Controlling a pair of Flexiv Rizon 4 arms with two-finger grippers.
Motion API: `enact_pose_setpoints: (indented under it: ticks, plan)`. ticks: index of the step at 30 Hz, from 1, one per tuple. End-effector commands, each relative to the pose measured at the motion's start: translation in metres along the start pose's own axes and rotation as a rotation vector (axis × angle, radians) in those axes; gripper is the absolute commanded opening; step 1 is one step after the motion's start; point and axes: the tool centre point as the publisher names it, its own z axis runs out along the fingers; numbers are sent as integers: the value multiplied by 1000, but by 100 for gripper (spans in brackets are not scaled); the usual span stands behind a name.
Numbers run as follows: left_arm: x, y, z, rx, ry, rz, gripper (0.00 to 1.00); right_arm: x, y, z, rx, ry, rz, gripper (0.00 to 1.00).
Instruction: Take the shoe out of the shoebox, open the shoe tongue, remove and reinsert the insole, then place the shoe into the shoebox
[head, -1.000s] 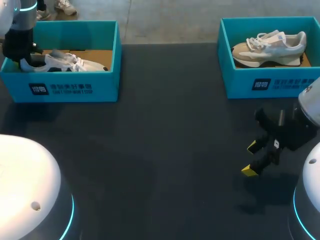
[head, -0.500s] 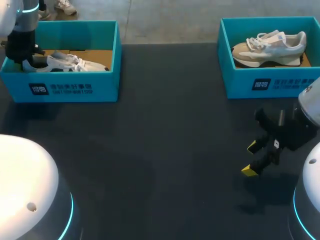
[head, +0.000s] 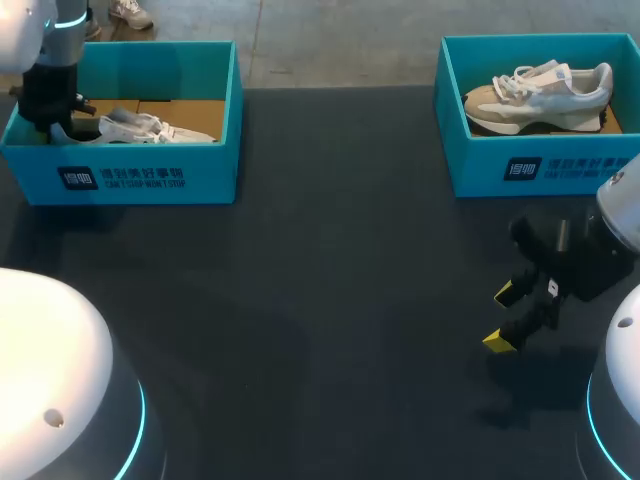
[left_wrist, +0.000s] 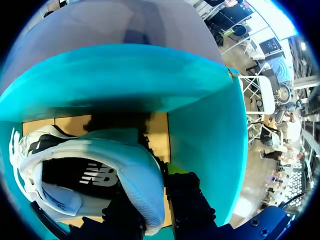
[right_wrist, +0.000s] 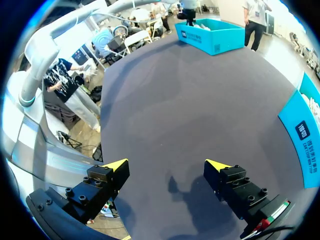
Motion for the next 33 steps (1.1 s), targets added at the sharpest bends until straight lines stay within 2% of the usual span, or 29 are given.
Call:
enact_pose_setpoints:
  ticks: [1, 11, 12, 14, 15, 17, 18, 20, 22, 27, 33]
  plan:
    - [2, 6, 2, 12, -10, 1, 0, 1, -1, 0, -1, -3, 0, 100]
    - [-1, 2, 4, 15, -29, 10, 0, 1, -1, 0, -1, -3, 0, 100]
    - [-1, 2, 4, 12, -31, 11, 8, 1, -1, 0, -1, -3, 0, 100]
    - [-1, 1, 2, 4, -35, 12, 37, 1, -1, 0, -1, -3, 0, 100]
    - [-1, 1, 2, 1, -38, 12, 45, 1, -1, 0, -1, -3, 0, 100]
    - [-1, 1, 0, -4, -41, 10, 54, 1, -1, 0, -1, -3, 0, 100]
    - [-1, 1, -1, -5, -44, 9, 64, 1, -1, 0, -1, -3, 0, 100]
    - [-1, 2, -3, -14, -53, 7, 76, 1, -1, 0, -1, -3, 0, 100]
    - [0, 2, -5, -17, -62, 4, 83, 1, -1, 0, -1, -3, 0, 100]
    - [-1, 3, -12, -23, -89, -3, 89, 1, -1, 0, -1, -3, 0, 100]
    - [-3, 3, -25, -36, -118, -8, 91, 1, -1, 0, -1, -3, 0, 100]
